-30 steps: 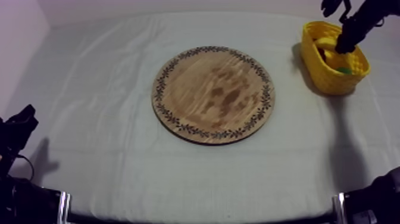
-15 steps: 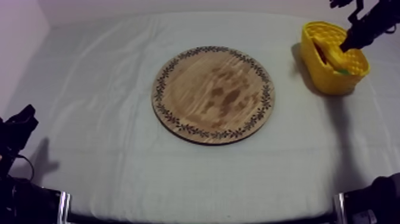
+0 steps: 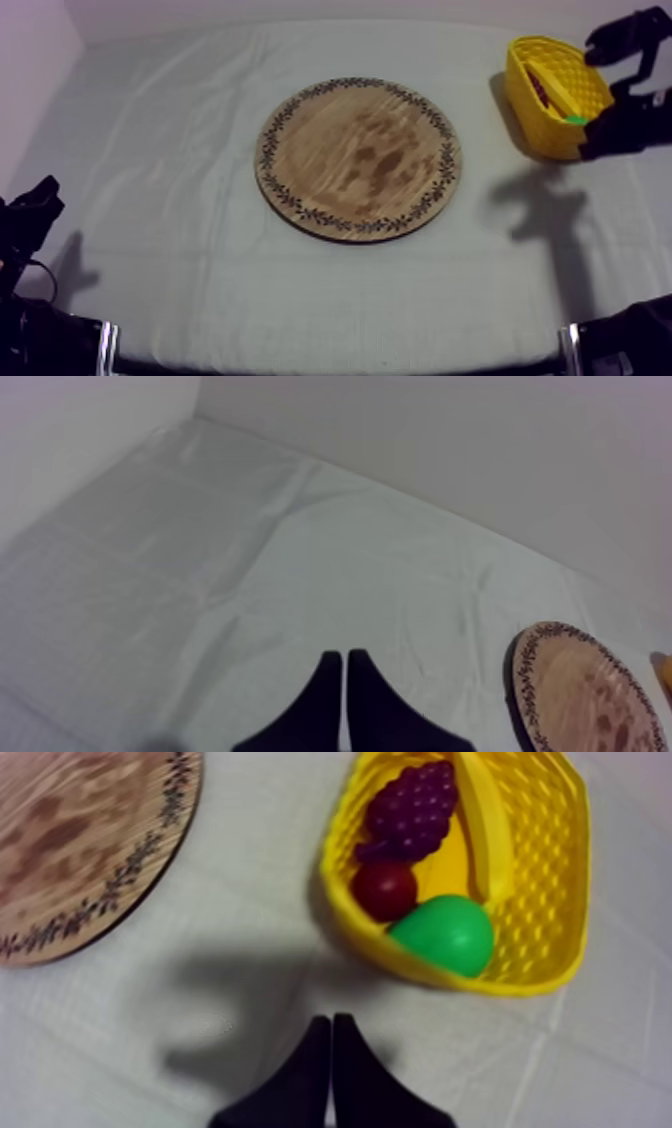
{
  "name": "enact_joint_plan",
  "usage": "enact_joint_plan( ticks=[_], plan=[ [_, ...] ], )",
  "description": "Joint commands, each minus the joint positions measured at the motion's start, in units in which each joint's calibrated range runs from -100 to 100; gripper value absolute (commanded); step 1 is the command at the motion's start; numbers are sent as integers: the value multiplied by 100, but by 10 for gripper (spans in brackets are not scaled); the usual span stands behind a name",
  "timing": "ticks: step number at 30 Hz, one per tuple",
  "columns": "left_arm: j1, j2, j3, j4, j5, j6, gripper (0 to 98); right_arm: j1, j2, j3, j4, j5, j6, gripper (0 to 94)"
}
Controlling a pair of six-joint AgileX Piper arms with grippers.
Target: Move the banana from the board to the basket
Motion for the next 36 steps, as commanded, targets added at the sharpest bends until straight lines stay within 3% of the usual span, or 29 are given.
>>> enact_joint_plan(
  ticks=[1, 6, 13, 20, 25, 30, 36],
  plan=[
    [-1, 3, 4, 0, 0, -1, 1, -235, -1705, 916, 252, 87, -613, 7],
    [-1, 3, 4, 0, 0, -1, 1, -370, -3205, 1398, 266, 469, -718, 7],
    [-1, 3, 4, 0, 0, -1, 1, -25, -4896, 1772, 6, 640, -429, 7],
    [-1, 3, 4, 0, 0, -1, 1, -79, -5870, 2211, -32, 668, -487, 7],
    [-1, 3, 4, 0, 0, -1, 1, -67, -6002, 2829, 74, 242, -852, 7],
    [-1, 3, 4, 0, 0, -2, 1, 222, -6024, 3245, -181, -347, -956, 6],
    [-1, 3, 4, 0, 0, -1, 1, 322, -6028, 3333, -279, -519, -758, 6]
  ],
)
